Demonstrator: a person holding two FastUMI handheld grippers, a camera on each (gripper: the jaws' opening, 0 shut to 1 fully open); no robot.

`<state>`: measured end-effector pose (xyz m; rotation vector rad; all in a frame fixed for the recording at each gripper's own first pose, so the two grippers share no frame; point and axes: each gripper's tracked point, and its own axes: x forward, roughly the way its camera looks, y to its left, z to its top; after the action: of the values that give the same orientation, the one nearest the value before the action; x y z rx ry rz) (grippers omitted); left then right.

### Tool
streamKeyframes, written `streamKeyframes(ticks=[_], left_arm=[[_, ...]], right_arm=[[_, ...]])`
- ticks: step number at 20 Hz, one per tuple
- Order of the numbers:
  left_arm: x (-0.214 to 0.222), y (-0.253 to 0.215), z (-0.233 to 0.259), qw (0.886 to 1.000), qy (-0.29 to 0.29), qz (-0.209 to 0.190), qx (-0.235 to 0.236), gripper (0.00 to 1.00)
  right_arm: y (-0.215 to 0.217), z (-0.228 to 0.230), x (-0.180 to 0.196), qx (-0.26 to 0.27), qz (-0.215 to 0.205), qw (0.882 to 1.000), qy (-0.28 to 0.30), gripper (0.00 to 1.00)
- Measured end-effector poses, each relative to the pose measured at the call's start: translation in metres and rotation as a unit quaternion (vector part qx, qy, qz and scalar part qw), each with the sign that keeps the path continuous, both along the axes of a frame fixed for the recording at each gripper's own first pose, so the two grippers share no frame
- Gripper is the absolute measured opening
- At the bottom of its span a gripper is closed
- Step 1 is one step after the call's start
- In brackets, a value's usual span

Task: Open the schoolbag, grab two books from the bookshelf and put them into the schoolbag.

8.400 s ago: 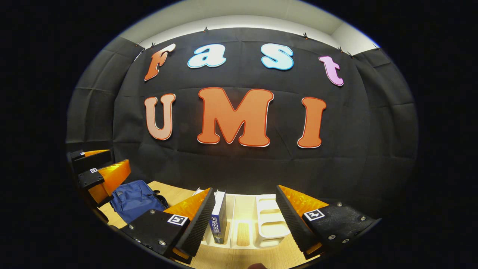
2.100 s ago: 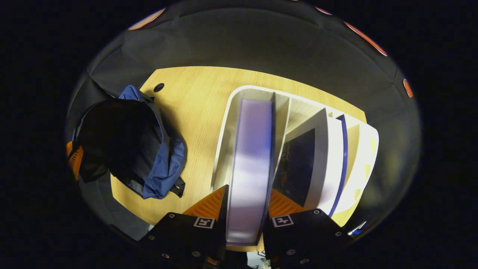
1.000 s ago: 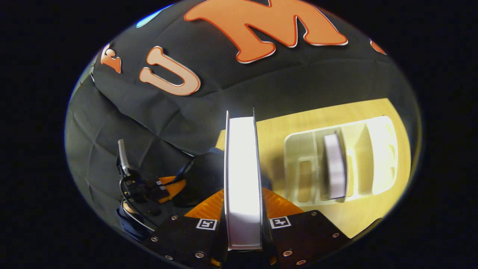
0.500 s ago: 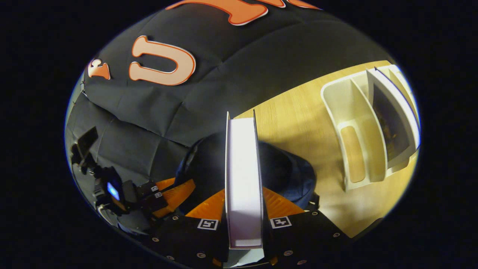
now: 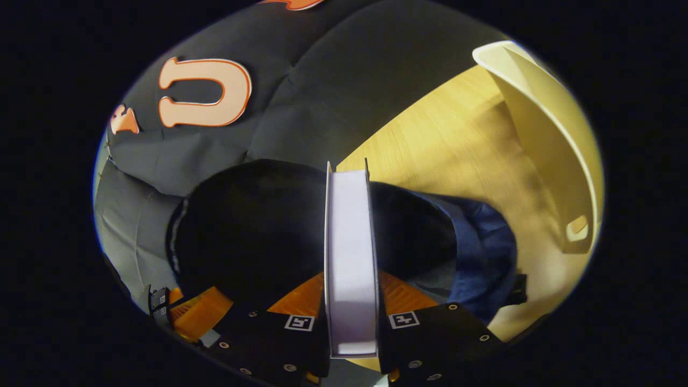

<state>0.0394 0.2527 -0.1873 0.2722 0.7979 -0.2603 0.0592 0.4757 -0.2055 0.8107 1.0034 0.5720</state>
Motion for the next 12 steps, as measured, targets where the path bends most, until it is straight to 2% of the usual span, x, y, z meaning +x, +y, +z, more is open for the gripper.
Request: streamKeyframes(ticks=[3, 5, 6, 7, 8, 10, 11, 12], left_arm=[[-0.001, -0.012, 0.001, 1.000, 0.002, -0.016, -0.018, 0.02], [-0.003, -0.023, 0.000, 0.999, 0.004, -0.026, -0.035, 0.02], [-0.002, -0.027, 0.000, 0.999, 0.003, -0.026, -0.040, 0.02], [-0.001, -0.027, 0.001, 0.999, 0.001, -0.021, -0.044, 0.02], [-0.001, -0.029, 0.001, 0.999, -0.001, -0.022, -0.043, 0.02], [-0.002, -0.026, -0.001, 0.999, 0.001, -0.015, -0.045, 0.00], [-0.003, -0.023, -0.002, 0.999, 0.003, -0.009, -0.050, 0.02], [-0.004, -0.020, -0.003, 0.999, 0.005, -0.003, -0.053, 0.02]], right_arm=[[0.014, -0.017, -0.003, -0.002, 0.001, 1.000, -0.006, 0.35], [0.020, -0.033, -0.001, -0.027, -0.009, 0.999, -0.023, 0.36], [0.027, -0.036, 0.005, -0.028, -0.024, 0.999, -0.036, 0.47], [0.027, -0.041, 0.005, -0.037, -0.027, 0.998, -0.041, 0.46], [0.031, -0.045, 0.004, -0.038, -0.025, 0.998, -0.042, 0.37], [0.024, -0.071, -0.010, -0.093, -0.001, 0.996, 0.006, 0.40], [0.012, -0.083, -0.015, -0.124, 0.000, 0.992, 0.009, 0.40], [-0.001, -0.083, -0.017, -0.150, 0.005, 0.989, 0.005, 0.48]])
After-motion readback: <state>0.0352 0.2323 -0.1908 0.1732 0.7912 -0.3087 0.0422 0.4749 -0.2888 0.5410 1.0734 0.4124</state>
